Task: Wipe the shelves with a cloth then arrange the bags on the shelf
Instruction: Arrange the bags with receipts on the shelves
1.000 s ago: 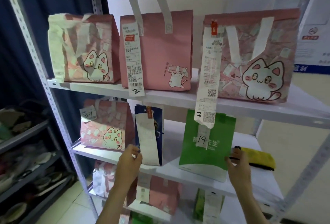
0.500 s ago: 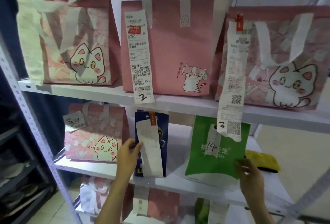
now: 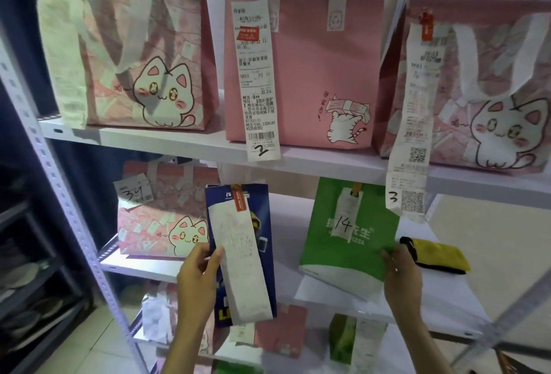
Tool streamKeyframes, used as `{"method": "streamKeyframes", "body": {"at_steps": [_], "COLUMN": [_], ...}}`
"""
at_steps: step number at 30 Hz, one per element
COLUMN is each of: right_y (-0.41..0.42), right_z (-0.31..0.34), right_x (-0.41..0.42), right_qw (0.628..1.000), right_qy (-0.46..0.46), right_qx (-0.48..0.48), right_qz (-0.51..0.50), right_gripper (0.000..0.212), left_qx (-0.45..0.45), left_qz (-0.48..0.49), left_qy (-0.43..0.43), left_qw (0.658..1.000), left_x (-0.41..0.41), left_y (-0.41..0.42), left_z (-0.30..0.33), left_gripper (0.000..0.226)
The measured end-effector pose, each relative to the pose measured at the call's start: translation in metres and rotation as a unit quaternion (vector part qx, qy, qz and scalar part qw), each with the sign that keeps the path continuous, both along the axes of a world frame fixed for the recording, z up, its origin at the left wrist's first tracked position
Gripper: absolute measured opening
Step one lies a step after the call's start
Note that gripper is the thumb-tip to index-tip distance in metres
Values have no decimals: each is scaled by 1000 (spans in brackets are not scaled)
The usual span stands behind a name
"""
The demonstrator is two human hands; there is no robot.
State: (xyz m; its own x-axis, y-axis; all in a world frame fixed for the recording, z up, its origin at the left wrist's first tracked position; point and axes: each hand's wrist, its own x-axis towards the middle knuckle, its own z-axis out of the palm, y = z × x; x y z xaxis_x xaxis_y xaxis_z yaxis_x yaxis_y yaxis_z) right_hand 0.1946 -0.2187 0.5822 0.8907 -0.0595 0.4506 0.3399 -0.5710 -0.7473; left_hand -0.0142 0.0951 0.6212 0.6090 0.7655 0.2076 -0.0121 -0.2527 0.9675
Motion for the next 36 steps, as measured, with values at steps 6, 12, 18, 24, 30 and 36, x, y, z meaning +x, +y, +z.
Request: {"method": "streamKeyframes", "body": {"at_steps": [6,12,18,24,30,36], "right_y": [41,70,71,79,90,85], "right_z": [-3,-10,-6,-6,-8,-16], "right_x": [-15,-26,-43,-24,-7,-18], "right_qw": [1000,998,995,991,980,968], "right_qy": [-9,13,-11,9,38,48], "right_qx": [1,9,23,23,21,79], "right_qz": [14,53,91,129,195,233], "right_gripper": [7,10,10,12,7,12], "left_qx": [-23,-27,-39,-51,-63,-61], "left_qz": [20,39,67,80,106,125], "left_qy": [8,25,40,47,53,58], "left_qw": [1000,999,996,994,991,989], "left_x": [-46,-74,-84,-92,-91,-87], "left_y": [8,10,8,1,-9,-15], "left_z": [-4,-7,-14,-19,-18,-13], "left_gripper": [8,8,7,3,5,9]}}
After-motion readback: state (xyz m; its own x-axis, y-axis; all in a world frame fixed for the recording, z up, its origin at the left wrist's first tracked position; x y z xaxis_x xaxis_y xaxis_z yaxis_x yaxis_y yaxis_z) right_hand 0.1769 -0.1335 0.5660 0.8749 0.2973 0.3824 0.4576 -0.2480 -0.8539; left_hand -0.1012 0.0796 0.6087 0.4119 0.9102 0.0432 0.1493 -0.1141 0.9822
